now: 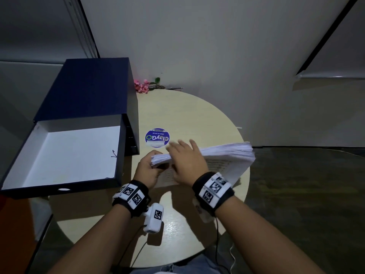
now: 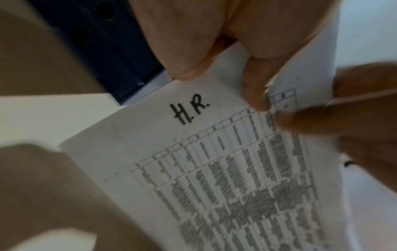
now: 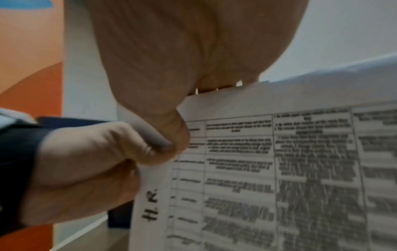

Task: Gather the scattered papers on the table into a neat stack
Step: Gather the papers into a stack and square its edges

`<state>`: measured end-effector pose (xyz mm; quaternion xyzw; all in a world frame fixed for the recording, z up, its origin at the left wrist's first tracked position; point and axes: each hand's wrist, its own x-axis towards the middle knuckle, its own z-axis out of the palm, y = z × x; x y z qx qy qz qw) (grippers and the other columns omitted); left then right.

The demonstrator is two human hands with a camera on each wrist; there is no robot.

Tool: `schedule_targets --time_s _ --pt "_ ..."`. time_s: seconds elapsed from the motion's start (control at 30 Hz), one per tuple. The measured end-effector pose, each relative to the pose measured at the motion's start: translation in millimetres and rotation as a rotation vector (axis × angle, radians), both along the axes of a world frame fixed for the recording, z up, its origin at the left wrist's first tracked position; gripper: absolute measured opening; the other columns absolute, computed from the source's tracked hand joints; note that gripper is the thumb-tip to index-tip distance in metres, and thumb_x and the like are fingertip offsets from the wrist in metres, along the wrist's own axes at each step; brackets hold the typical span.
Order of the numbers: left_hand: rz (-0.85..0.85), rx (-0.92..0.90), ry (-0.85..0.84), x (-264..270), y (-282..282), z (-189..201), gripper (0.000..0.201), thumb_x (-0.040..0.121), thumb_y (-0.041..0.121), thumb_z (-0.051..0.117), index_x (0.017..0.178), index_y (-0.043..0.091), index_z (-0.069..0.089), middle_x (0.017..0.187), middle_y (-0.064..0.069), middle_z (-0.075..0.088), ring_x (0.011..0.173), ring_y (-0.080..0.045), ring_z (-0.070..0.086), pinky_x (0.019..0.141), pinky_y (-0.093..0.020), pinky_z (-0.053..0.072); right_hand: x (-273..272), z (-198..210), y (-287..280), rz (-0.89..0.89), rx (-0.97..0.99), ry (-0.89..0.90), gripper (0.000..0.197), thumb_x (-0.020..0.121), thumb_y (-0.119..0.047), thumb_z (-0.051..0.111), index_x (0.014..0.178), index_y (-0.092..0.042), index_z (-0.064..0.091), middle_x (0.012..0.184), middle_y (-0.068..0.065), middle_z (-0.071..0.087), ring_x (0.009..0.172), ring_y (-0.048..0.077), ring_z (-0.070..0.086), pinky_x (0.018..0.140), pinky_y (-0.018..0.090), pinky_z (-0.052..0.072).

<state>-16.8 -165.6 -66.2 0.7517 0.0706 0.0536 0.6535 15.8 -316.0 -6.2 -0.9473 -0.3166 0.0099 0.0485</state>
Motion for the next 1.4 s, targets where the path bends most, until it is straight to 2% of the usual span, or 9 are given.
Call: schedule_targets --time_s 0.13,0.33,0.43,0.57,0.8,1.0,1.13,1.27,1.4 --pt "0.061 0.127 -0.11 3.8 -9.1 22.3 0.028 0.074 0.015 0.077 0.09 0.03 0.06 0.088 0.004 0.069 0.081 -0.012 0.062 0.073 -0.035 0.05 11.7 37.4 -27.4 -0.046 0.023 -0.012 0.014 0.088 -0.022 0.054 0.101 -0.019 0.058 0.093 0.011 0.069 0.088 0.037 0.064 0.062 0.035 0.038" --pt "0.245 -0.058 -0.076 9.4 -4.9 39.1 0.078 0.077 0.036 0.075 0.14 0.02 0.033 0.143 -0.007 0.043 0.131 -0.023 0.045 0.11 -0.04 0.038 30.2 73.2 -95.5 -0.144 0.879 0.141 0.015 0.088 -0.014 0.061 0.098 -0.021 0.068 0.093 0.007 0.072 0.089 0.031 0.067 0.077 0.048 0.057" --pt "0.135 -0.286 -0.192 15.1 -12.3 78.5 0.055 0.087 0.029 0.062 0.131 0.0 0.045 0.123 -0.016 0.062 0.113 -0.027 0.062 0.094 -0.037 0.052 23.5 81.2 -102.6 -0.149 1.201 0.284 0.039 0.092 0.004 0.063 0.117 -0.026 0.066 0.109 -0.01 0.074 0.106 0.013 0.068 0.088 0.029 0.057" --pt "0.101 -0.12 -0.346 13.5 -25.4 113.1 0.015 0.098 0.019 0.051 0.112 0.022 0.047 0.108 -0.001 0.063 0.101 -0.002 0.064 0.086 -0.023 0.052 3.4 63.5 -97.8 -0.304 1.412 0.222 0.037 0.095 -0.006 0.061 0.122 -0.03 0.058 0.116 -0.006 0.07 0.111 0.008 0.066 0.089 0.029 0.057" --pt "0.106 0.096 -0.219 -4.6 -27.1 61.4 0.028 0.093 0.029 0.054 0.113 0.024 0.035 0.107 0.004 0.052 0.094 -0.008 0.056 0.079 -0.033 0.049 -31.6 -2.7 -75.6 -0.471 1.24 0.264 0.031 0.097 -0.01 0.059 0.118 -0.024 0.041 0.105 -0.013 0.06 0.093 -0.008 0.061 0.072 0.01 0.051" --pt "0.18 0.114 -0.239 -4.1 -25.2 66.4 0.02 0.095 0.02 0.057 0.107 0.025 0.041 0.097 0.012 0.055 0.083 0.007 0.056 0.074 -0.022 0.044 -32.6 1.4 -77.2 -0.535 1.209 0.269 0.015 0.099 -0.013 0.056 0.107 -0.018 0.045 0.097 0.001 0.065 0.084 0.001 0.064 0.077 0.041 0.059" --pt "0.131 -0.022 -0.277 -8.9 -23.5 72.9 0.028 0.083 0.04 0.066 0.102 0.036 0.046 0.101 0.004 0.058 0.091 -0.013 0.061 0.079 -0.032 0.053 -38.2 15.4 -77.4 -0.517 1.331 0.175 0.033 0.092 -0.011 0.067 0.116 -0.02 0.046 0.099 -0.012 0.061 0.084 -0.012 0.063 0.068 0.015 0.054" --pt "0.224 -0.089 -0.283 -3.5 -23.0 77.6 0.022 0.085 0.049 0.06 0.094 0.03 0.053 0.1 -0.005 0.057 0.099 -0.038 0.058 0.084 -0.053 0.048 -31.9 29.3 -67.2 -0.577 1.437 0.061 0.025 0.091 -0.035 0.068 0.104 -0.017 0.056 0.093 -0.013 0.06 0.081 -0.005 0.062 0.066 0.017 0.051" --pt "0.29 -0.122 -0.282 0.1 -27.7 84.0 0.016 0.087 0.036 0.057 0.087 0.02 0.056 0.089 0.005 0.059 0.084 -0.011 0.057 0.075 -0.025 0.046 -20.9 26.2 -64.0 -0.71 1.485 0.062 0.016 0.096 -0.031 0.061 0.091 -0.016 0.061 0.085 -0.012 0.062 0.073 -0.006 0.059 0.062 0.023 0.048"
